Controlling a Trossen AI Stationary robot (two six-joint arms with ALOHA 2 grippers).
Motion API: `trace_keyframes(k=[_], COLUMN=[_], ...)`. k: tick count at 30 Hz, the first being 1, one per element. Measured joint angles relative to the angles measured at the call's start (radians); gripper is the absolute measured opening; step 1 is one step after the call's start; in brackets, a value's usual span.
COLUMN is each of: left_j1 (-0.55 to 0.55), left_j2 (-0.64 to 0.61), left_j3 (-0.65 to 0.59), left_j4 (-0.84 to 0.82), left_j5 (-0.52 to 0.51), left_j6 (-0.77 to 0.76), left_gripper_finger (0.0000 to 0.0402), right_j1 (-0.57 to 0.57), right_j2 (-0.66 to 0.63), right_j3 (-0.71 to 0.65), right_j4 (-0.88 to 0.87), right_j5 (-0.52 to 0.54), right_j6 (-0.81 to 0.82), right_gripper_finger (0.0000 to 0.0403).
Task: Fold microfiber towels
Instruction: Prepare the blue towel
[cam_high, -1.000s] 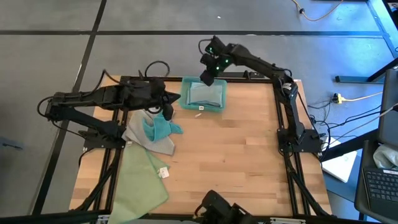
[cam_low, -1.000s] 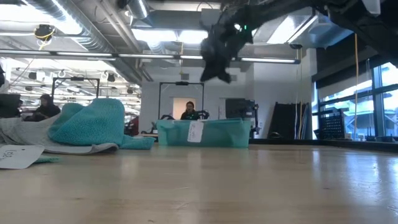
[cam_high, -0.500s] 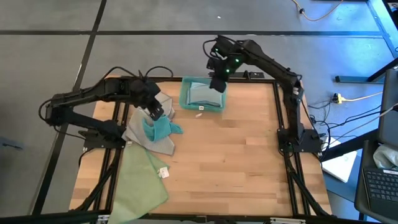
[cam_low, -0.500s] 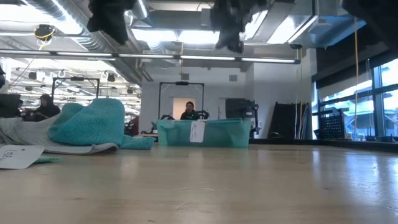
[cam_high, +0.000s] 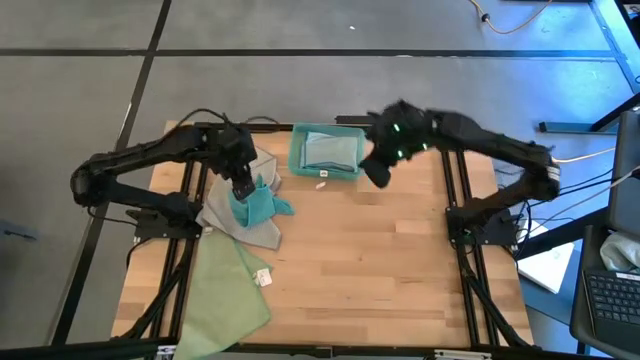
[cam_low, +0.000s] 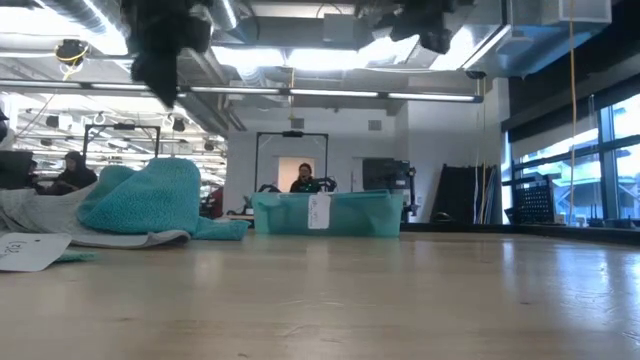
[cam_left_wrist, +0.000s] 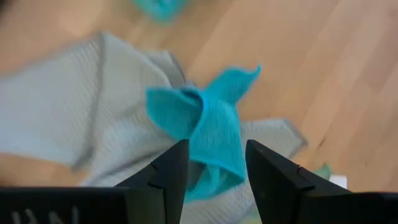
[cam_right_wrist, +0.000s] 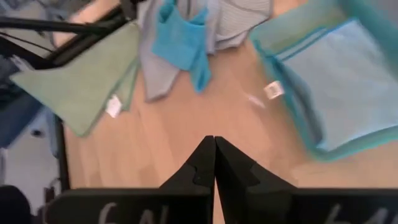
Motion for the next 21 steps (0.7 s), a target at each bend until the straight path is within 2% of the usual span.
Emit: trace_keyframes(k=[4,8,14,21], left_j1=[0.046,0.051,0.045,-0.006], left_j2=[0.000,0.000,0.000,0.000], left_j3=[-0.073,-0.095,-0.095,-0.095], left_j4=[0.058,0.115,0.135,0.135], left_j5=[0.107,0.143,0.148,0.153], left_j6=[-0.039,-0.074,-0.165,-0.291], left_gripper_finger=[0.0156,0.0155,0.0155,0.0154], right_j1=[0.049,0.054,-0.006,-0.084], right_j2=[-0.114,-0.125,0.022,0.274], right_j3=[-0.203,-0.384,-0.564,-0.531], right_j4=[0.072,0.162,0.452,0.672], right_j5=[0.084,0.097,0.024,0.011], right_j6=[0.101,0.112,0.138,0.242], right_gripper_finger=[0.0013,0.0013,0.0013,0.0006])
